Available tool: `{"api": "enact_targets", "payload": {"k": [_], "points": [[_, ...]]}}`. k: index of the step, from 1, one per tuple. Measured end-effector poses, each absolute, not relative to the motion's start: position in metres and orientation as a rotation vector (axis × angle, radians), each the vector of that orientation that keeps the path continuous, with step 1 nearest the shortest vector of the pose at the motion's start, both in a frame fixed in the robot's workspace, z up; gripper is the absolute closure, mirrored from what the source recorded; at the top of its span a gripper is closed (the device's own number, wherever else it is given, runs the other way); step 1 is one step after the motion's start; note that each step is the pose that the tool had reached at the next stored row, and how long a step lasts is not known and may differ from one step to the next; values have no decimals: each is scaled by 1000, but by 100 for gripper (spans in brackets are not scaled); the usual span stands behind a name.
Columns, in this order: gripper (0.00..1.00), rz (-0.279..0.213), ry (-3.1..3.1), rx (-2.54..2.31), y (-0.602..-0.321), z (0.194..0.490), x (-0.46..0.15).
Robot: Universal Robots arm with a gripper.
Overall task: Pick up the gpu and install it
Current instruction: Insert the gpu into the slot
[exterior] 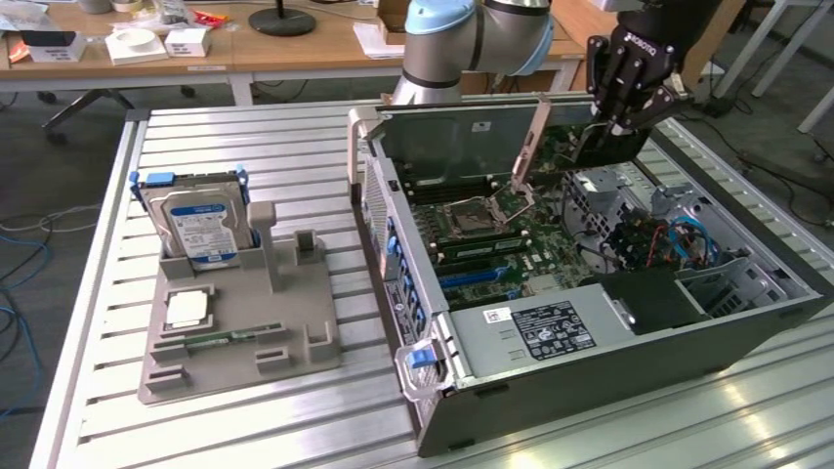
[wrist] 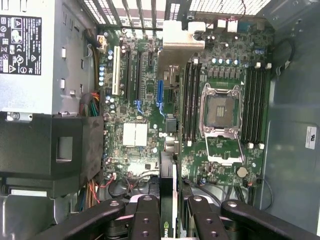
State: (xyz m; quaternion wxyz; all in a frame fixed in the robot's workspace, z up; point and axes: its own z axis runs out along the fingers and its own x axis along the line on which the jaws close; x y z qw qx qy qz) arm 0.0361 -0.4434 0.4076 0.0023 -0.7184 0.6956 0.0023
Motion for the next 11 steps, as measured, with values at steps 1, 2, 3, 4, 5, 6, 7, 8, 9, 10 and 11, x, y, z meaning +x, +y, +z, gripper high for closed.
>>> {"api": "enact_targets", "payload": {"k": [1, 2, 3, 4, 5, 6, 7, 8, 9, 10, 11], "points": [[74, 7, 2182, -2254, -443, 408, 36], [74, 7, 2182, -2254, -443, 408, 36], [74, 7, 2182, -2254, -443, 408, 36], [74, 7, 2182, -2254, -443, 408, 36], [74, 7, 2182, -2254, -443, 408, 36], [74, 7, 2182, -2254, -443, 408, 36], [74, 7, 2182, -2254, -443, 408, 36], [74, 7, 2182, -2254, -443, 408, 36], [74, 7, 2182, -2254, -443, 407, 36], [74, 7, 2182, -2254, -443, 407, 36], [74, 7, 2182, -2254, -443, 406, 36]]}}
